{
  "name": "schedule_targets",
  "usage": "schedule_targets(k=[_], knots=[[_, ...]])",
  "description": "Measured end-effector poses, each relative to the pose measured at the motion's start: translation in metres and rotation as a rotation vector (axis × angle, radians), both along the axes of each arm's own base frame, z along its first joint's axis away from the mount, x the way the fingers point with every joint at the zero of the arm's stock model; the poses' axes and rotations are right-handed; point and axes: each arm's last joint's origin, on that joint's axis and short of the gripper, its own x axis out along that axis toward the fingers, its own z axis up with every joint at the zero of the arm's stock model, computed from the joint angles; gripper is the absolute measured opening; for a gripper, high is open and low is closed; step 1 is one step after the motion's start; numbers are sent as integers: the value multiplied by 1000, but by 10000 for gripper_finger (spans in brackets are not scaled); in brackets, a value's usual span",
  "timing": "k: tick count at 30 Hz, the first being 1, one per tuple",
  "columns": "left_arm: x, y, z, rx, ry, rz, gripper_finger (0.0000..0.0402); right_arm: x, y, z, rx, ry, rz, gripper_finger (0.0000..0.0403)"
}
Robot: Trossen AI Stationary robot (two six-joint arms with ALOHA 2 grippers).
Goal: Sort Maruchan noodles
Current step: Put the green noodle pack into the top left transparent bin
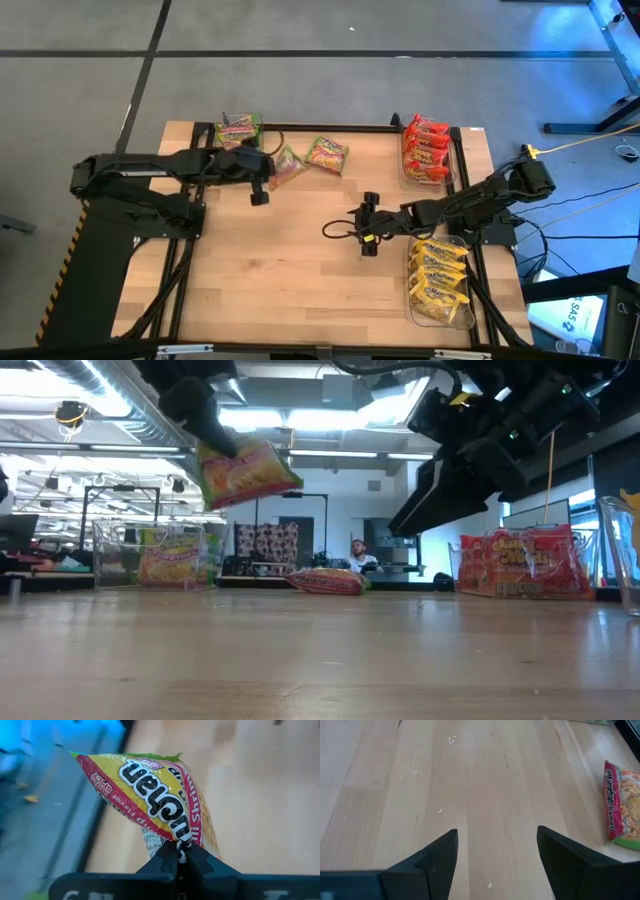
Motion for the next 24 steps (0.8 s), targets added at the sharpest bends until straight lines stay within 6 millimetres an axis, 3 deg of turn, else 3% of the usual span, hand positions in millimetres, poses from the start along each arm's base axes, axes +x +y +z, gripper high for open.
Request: schedule_targets(k=[8,14,20,24], knots=[[-31,13,21,114,-22,91,0,1,0,1,0,-14,3,243],[-49,32,36,124,147,164,0,2,0,2,-11,-25,14,243],[-62,58,25,106,371,234,0,2,0,2,-11,-25,14,243],[-63,73,7,58,461,247,0,1,0,1,-12,-23,15,243]])
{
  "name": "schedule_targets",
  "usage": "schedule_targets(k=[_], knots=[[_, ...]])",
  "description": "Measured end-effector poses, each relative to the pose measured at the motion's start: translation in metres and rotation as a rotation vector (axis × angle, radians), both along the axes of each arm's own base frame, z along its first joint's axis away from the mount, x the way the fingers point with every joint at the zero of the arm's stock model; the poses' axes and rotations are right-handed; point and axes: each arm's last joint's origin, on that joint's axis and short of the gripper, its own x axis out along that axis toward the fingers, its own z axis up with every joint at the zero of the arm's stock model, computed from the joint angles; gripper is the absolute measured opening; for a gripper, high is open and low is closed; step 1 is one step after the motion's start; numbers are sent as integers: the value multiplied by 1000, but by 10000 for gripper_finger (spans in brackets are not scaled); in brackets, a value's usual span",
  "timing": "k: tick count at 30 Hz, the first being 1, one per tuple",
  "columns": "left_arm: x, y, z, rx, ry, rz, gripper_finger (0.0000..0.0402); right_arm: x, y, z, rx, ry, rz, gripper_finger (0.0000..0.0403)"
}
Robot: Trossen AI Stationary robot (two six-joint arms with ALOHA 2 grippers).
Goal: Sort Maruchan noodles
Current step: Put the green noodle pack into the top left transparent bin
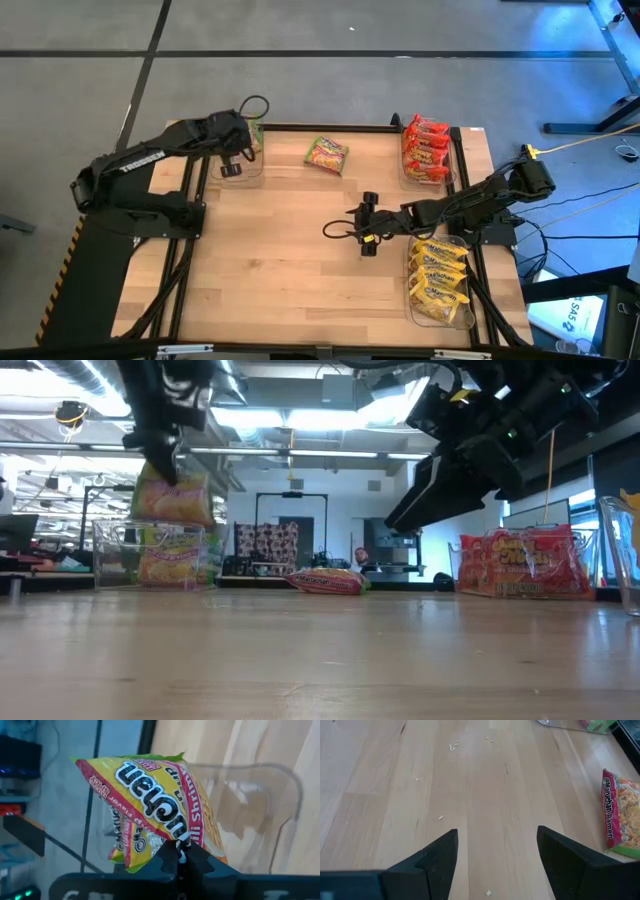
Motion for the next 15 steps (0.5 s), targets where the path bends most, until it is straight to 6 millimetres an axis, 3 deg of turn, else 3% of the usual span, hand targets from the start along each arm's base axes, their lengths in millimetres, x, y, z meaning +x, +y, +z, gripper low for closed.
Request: schedule_targets(k=[8,15], knots=[[9,24,-39,-89,170,-10,0,-6,-1,-8,-3,12,0,243],[18,36,-71,-130,220,-43,0,-4,-1,-7,3,-13,1,243]])
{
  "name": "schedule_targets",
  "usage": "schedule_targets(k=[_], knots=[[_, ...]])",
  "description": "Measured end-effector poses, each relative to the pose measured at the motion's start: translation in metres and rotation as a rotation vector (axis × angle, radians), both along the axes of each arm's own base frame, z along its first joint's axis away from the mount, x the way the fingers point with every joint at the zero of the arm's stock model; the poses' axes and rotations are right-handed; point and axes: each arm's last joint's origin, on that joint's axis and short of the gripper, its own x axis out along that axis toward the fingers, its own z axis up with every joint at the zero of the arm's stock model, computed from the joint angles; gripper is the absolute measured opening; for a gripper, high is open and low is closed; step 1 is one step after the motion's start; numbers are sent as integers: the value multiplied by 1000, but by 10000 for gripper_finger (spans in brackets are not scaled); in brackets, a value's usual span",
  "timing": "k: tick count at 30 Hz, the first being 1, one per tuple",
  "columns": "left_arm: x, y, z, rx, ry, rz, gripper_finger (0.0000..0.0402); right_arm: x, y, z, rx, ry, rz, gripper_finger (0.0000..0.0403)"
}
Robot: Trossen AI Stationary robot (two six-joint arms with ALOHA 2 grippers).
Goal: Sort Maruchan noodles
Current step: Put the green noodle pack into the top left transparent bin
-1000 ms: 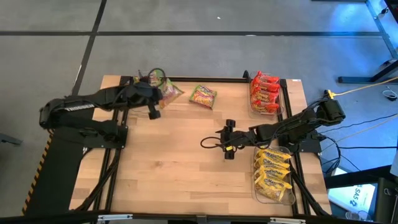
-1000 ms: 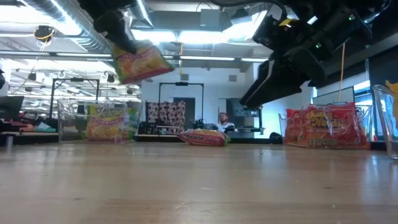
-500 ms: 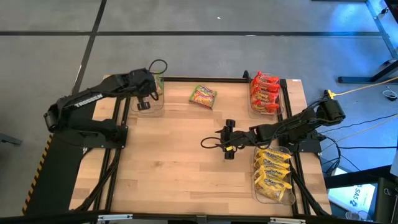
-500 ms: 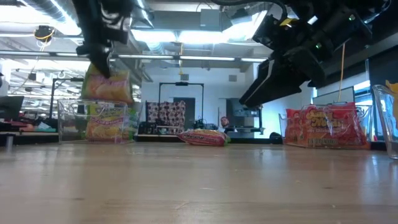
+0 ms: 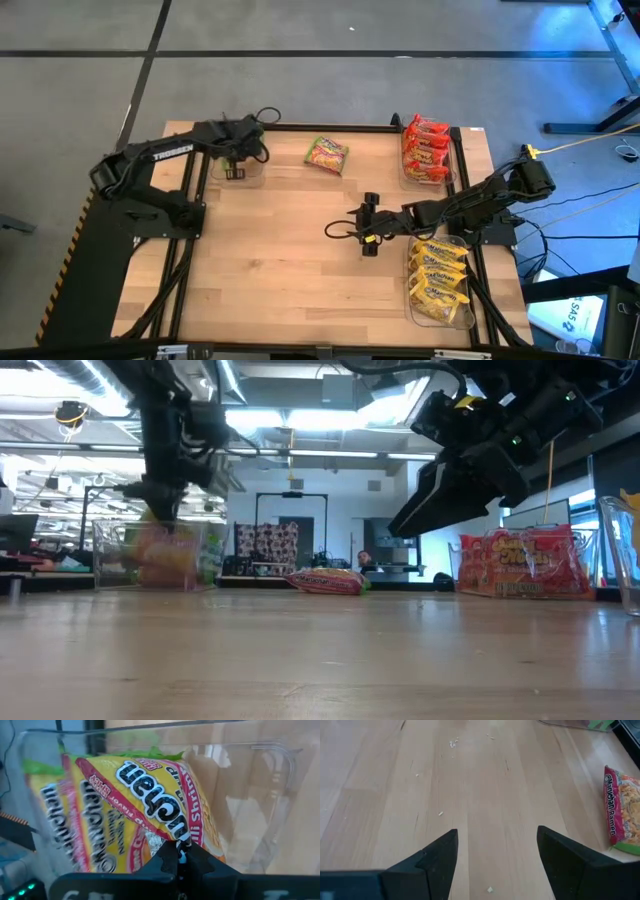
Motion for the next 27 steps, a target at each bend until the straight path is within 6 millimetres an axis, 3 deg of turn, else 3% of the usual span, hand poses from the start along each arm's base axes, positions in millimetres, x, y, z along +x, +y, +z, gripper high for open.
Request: schedule_targets(k=[6,12,21,27], knots=[[-1,2,-25,-4,11,-8,0,0,0,0,0,0,0,243],[-3,1,-34,21,28,4,16,1,0,1,2,-9,0,243],[-5,0,-35,70,54,59,96,1,0,1,8,-17,6,243],[-7,-9,-24,158,75,64,106,1,0,1,9,-17,6,243]])
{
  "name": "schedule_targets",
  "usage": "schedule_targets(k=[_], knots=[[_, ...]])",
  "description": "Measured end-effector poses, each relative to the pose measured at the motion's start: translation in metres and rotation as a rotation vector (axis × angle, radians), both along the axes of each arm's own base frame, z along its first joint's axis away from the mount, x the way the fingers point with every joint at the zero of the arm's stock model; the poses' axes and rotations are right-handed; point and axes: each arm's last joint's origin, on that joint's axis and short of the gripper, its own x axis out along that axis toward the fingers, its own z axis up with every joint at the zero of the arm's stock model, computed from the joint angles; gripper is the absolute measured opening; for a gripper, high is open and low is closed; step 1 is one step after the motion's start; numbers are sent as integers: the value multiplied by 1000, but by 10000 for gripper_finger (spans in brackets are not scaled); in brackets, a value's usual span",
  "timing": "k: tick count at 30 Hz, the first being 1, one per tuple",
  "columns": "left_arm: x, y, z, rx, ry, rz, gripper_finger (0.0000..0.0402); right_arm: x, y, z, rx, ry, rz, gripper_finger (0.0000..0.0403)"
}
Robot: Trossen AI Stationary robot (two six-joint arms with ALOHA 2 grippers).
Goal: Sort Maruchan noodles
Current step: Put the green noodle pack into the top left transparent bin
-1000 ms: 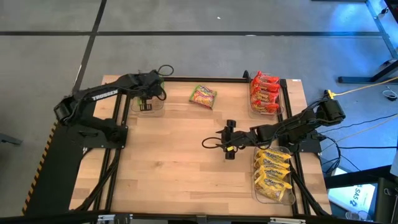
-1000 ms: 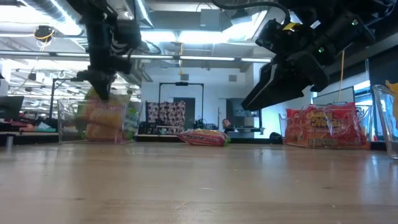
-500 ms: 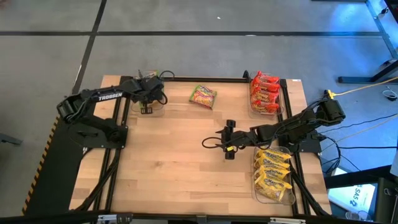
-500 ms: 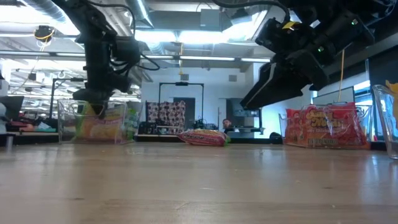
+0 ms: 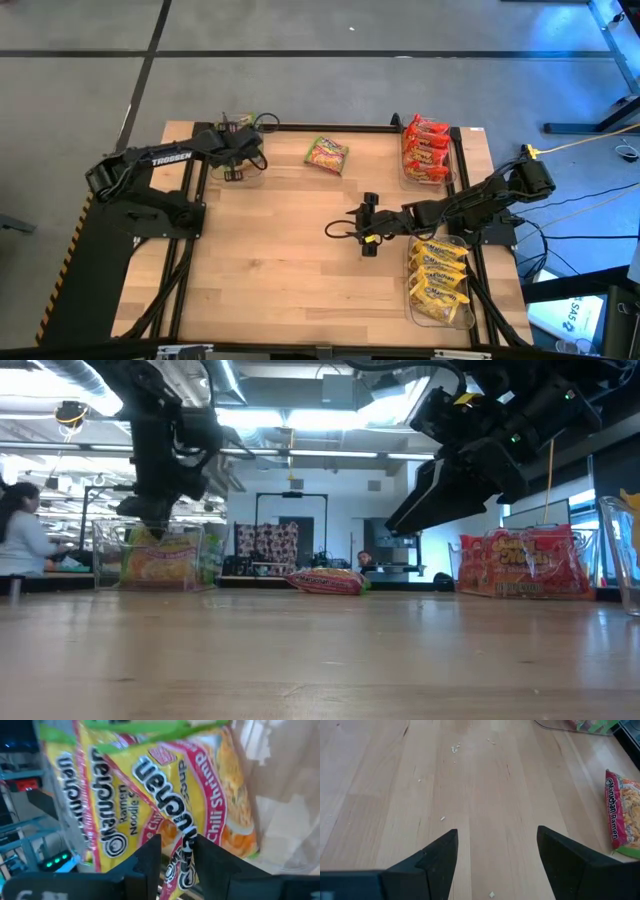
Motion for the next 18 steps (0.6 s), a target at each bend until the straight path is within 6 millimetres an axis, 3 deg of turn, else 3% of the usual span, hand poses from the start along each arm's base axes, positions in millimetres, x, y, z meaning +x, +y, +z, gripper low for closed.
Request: schedule_targets(k=[6,11,18], knots=[[1,-9,36,65,-174,1,106,0,0,0,-2,-2,-3,243],[7,-13,72,41,-480,34,107,0,0,0,-5,-4,-7,243],[39,-15,84,-146,-941,68,107,0,0,0,-5,-3,-7,243]])
